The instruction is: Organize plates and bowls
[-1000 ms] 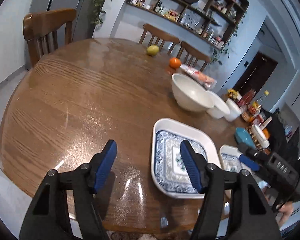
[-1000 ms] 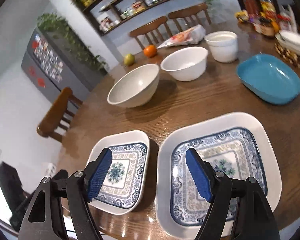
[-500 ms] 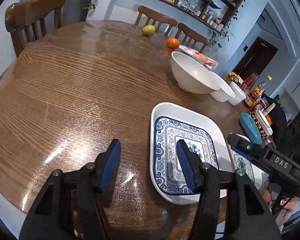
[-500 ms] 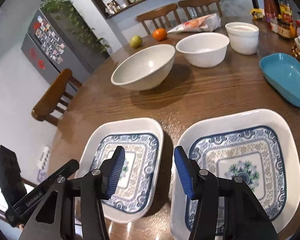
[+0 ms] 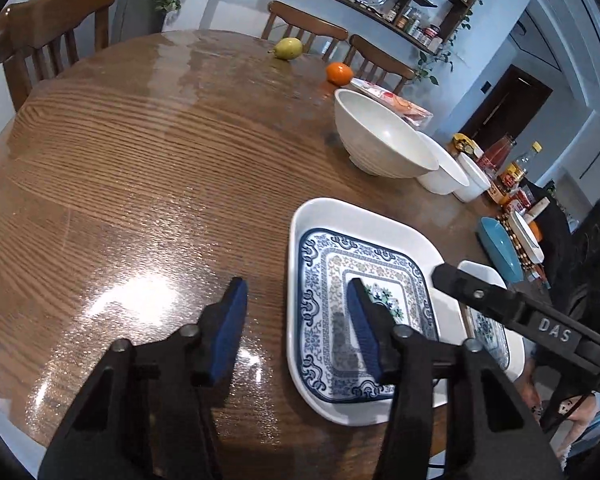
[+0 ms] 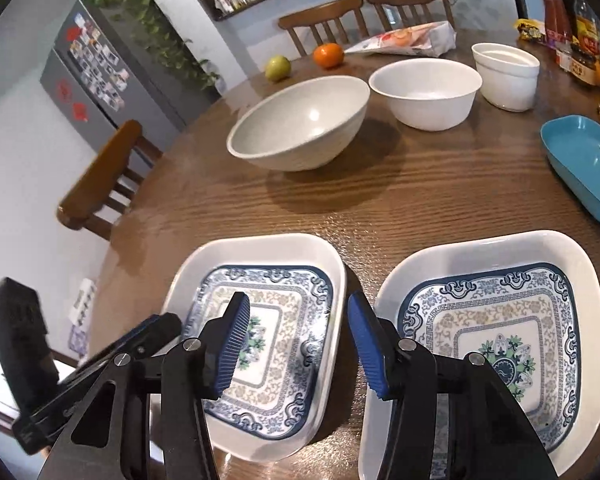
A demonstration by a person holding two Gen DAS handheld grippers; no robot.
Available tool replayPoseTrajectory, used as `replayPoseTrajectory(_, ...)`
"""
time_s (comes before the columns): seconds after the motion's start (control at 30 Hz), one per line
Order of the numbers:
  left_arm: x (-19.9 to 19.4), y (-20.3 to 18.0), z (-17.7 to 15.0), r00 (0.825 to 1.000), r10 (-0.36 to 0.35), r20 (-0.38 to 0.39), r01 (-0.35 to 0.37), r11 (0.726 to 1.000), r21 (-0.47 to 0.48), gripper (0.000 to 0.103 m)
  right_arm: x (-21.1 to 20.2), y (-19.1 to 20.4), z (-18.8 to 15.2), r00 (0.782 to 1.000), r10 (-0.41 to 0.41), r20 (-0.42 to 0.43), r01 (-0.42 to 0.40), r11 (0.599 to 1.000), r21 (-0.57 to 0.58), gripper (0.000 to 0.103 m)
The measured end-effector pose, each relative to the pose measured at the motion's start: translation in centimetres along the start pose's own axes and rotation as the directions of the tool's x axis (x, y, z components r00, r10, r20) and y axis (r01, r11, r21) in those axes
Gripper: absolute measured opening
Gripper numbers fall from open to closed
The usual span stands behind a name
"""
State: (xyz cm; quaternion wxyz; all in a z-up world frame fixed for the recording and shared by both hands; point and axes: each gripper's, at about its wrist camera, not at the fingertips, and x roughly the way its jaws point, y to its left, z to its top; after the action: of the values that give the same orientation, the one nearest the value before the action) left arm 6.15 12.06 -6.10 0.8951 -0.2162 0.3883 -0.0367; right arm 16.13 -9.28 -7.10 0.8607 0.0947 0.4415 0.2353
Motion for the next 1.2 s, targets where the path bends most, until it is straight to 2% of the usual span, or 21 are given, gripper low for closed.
replayPoseTrajectory(0.07, 0.2, 0.0, 0.1, 1.0, -0.024, -0.01, 0.024, 1.0, -0.001, 0.038, 0.3, 0.2, -0.1, 1.0, -0.005, -0.003, 0.005, 1.0, -0.01, 0.054)
replayPoseTrajectory(0.3, 0.3, -0.2, 0.1, 0.998, -0.048, -0.029, 0.048, 0.999, 0.004, 0.038, 1.0, 0.8, 0.1, 0.999, -0.027, -0.02, 0.026, 0.999, -0.043, 0.054)
replayPoseTrajectory(0.5, -0.2, -0.2, -0.3, 0.999, -0.019, -0.027, 0.019, 1.0, 0.02, 0.038, 2.4, 1.4, 0.2, 0.998, -0.022, -0.058, 0.018, 0.998, -0.06, 0.054)
replayPoseTrajectory(0.77, -0.2, -0.2, -0.3, 1.0, 0.003, -0.017, -0.002, 1.0, 0.006, 0.04, 3.0, 2.2, 0.2, 0.998, -0.063, -0.026, 0.06, 0.993, -0.102, 0.054)
replayPoseTrajectory(0.93, -0.5, -1.3, -0.8, 0.995, 0.099, 0.015, -0.1, 0.994, 0.039, 0.039, 3.0, 2.4, 0.0, 0.999, -0.053, -0.006, 0.052, 0.993, -0.109, 0.054)
replayPoseTrajectory(1.2, -2.1, -2.0, -1.1, 0.994, 0.094, 0.058, -0.096, 0.995, 0.033, 0.039, 1.8, 2.8, -0.4, 0.999, -0.022, 0.024, 0.025, 0.993, -0.118, 0.054)
